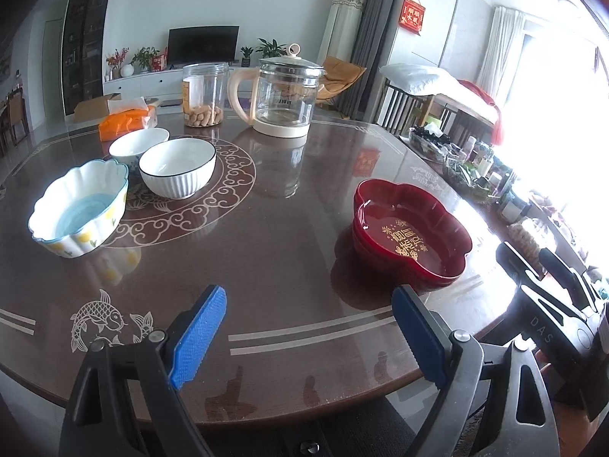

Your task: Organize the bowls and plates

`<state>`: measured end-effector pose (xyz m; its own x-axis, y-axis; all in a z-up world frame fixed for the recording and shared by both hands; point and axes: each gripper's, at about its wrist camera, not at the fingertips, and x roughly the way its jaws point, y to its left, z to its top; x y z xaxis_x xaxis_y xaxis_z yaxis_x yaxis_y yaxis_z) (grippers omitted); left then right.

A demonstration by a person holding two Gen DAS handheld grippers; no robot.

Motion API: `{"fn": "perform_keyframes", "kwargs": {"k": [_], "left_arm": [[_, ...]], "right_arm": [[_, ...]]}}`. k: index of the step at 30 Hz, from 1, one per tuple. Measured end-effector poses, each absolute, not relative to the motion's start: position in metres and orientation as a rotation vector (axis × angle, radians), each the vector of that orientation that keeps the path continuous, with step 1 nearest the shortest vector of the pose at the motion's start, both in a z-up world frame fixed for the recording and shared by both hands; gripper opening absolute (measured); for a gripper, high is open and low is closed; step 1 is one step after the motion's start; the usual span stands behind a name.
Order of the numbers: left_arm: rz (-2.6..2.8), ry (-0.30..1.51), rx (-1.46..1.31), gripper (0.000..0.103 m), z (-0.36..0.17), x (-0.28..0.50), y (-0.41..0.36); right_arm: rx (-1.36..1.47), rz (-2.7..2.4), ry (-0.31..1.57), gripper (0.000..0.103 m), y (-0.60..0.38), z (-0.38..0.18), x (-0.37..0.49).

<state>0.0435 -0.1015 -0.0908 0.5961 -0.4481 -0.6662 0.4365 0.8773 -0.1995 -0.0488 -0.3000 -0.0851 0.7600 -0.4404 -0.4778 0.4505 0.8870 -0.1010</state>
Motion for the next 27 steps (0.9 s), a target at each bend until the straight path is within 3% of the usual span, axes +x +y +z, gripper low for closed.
{"fn": "perform_keyframes", "kwargs": {"k": [6, 12, 21, 27], "left_arm": [[-0.502, 0.918, -0.001, 0.089, -0.104, 0.056, -0.100], [-0.444, 0.830, 0.083, 0.089, -0.092, 0.048, -0.093], [-0.523, 0.828, 0.059, 0.089, -0.074, 0.046, -0.093], [-0.420, 0.816, 0.012, 0.089, -0.046, 0.086, -0.013]], "right_arm": [[0.080, -0.472, 0.494, 0.083, -0.308, -0.078, -0.051], [0.128, -0.460, 0.282, 0.083, -0.315, -0.060, -0.073], [0.182, -0.336, 0.383, 0.083, -0.320, -0.069, -0.057], [0.222, -0.098, 0.558, 0.083, -0.303, -0.070, -0.018]]}}
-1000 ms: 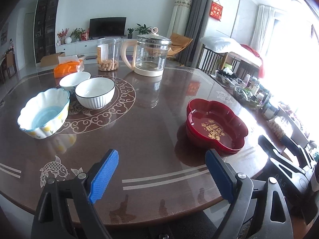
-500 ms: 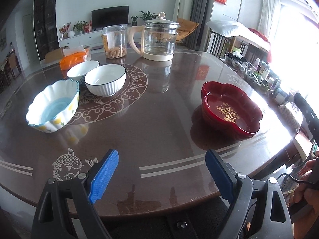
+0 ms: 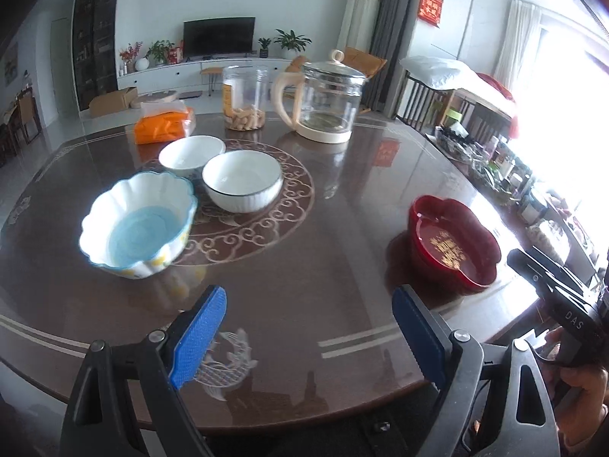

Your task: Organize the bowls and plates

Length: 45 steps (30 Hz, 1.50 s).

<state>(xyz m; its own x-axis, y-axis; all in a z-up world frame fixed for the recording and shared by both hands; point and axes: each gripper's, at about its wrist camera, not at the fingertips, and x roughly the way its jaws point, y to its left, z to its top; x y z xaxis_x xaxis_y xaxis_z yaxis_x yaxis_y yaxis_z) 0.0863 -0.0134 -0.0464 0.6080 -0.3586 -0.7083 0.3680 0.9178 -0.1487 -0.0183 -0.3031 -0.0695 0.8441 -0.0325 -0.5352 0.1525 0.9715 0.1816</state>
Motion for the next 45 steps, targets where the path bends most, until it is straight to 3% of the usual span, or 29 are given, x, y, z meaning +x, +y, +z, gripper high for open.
{"fn": "perform_keyframes", "kwargs": {"k": [5, 10, 18, 19, 21, 22, 31, 33, 38, 45], "left_arm": [[-0.263, 0.821, -0.011, 0.089, -0.017, 0.152, 0.099], [-0.070, 0.914, -0.084, 0.089, -0.030, 0.221, 0.193], [-0.058, 1.058, -0.203, 0.086, -0.090, 0.286, 0.214], [-0.052, 1.064, -0.192, 0.084, -0.095, 0.292, 0.212], [-0.058, 1.079, -0.169, 0.083, -0.103, 0.302, 0.205], [-0.062, 1.088, -0.157, 0.081, -0.107, 0.308, 0.203], [-0.082, 1.191, -0.168, 0.052, -0.144, 0.338, 0.194], [-0.094, 1.214, -0.154, 0.047, -0.151, 0.339, 0.189], [-0.154, 1.229, -0.210, 0.017, -0.159, 0.340, 0.185], [-0.151, 1.200, -0.236, 0.014, -0.156, 0.331, 0.188]], "right_arm": [[0.189, 0.174, 0.736, 0.083, -0.251, -0.045, 0.044], [0.248, 0.414, 0.956, 0.083, -0.176, -0.027, 0.120], [0.277, 0.428, 1.161, 0.081, -0.071, -0.074, 0.225], [0.290, 0.407, 1.184, 0.076, -0.066, -0.083, 0.234], [0.309, 0.385, 1.235, 0.056, -0.058, -0.099, 0.249], [0.323, 0.373, 1.250, 0.052, -0.056, -0.105, 0.254], [0.295, 0.290, 1.292, 0.050, -0.036, -0.141, 0.272], [0.296, 0.290, 1.304, 0.045, -0.035, -0.146, 0.273], [0.290, 0.290, 1.308, 0.021, -0.033, -0.151, 0.273], [0.248, 0.295, 1.301, 0.018, -0.032, -0.151, 0.273]]}}
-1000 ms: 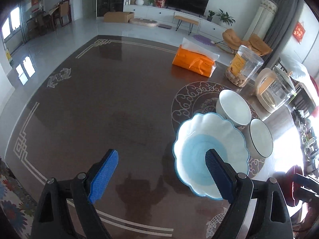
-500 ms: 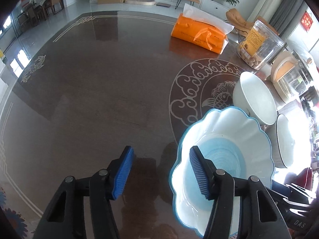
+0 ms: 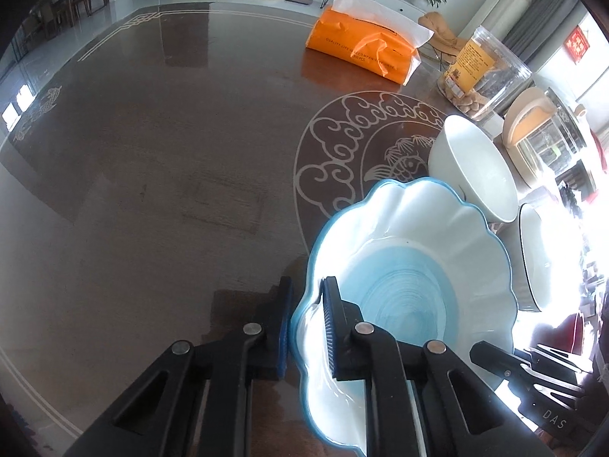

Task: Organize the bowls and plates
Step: 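Carry the blue scalloped bowl with both tools toward the red stack, set it down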

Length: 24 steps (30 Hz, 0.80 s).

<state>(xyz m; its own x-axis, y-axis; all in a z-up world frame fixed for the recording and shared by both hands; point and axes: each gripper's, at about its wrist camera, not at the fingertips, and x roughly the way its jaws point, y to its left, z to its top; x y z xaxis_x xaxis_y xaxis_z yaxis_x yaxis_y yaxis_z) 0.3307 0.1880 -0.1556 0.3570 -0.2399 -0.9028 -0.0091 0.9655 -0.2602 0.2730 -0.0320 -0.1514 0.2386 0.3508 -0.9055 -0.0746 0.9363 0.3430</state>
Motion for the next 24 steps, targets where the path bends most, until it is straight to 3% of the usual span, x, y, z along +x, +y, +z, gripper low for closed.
{"fn": "perform_keyframes", "kwargs": {"k": [14, 24], "left_arm": [[-0.183, 1.149, -0.281, 0.010, -0.134, 0.249, 0.179], [-0.241, 1.116, -0.236, 0.010, -0.131, 0.193, 0.114]], "right_arm": [[0.230, 0.348, 1.278, 0.016, -0.061, -0.145, 0.236], [0.201, 0.317, 1.265, 0.016, -0.120, -0.137, 0.187]]}}
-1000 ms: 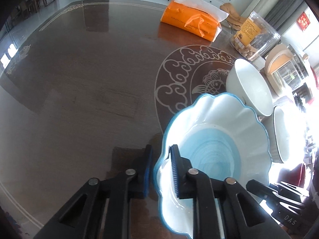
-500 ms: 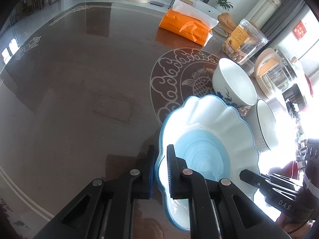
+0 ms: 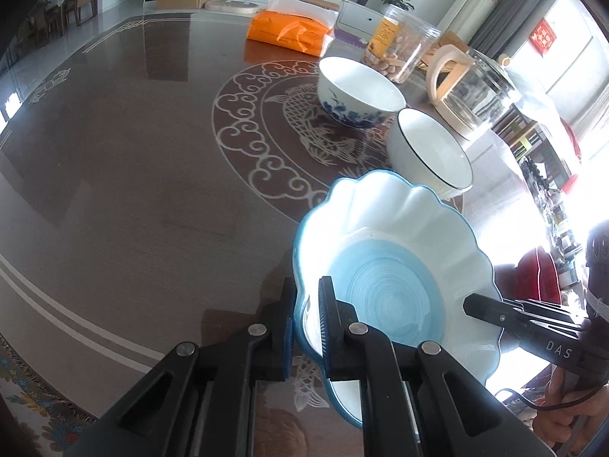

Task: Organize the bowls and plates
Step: 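Carry the blue scalloped bowl with both tools toward the red stack, set it down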

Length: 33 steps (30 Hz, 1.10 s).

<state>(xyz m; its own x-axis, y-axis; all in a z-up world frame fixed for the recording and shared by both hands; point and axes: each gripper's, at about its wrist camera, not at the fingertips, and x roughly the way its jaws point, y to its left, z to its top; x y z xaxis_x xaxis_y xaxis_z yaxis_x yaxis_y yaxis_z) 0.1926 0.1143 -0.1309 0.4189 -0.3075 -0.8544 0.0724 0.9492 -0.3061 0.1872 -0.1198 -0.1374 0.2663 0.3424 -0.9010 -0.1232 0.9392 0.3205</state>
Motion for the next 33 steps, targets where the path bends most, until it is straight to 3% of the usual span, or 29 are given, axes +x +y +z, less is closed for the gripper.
{"fn": "perform_keyframes", "kwargs": {"k": [12, 33], "left_arm": [[-0.298, 1.077, -0.220, 0.010, -0.123, 0.177, 0.059], [-0.325, 1.061, -0.152, 0.010, -0.150, 0.176, 0.028]], "right_arm": [[0.210, 0.252, 1.186, 0.016, -0.179, -0.122, 0.163], [0.287, 0.203, 1.153, 0.015, -0.211, -0.153, 0.146]]}}
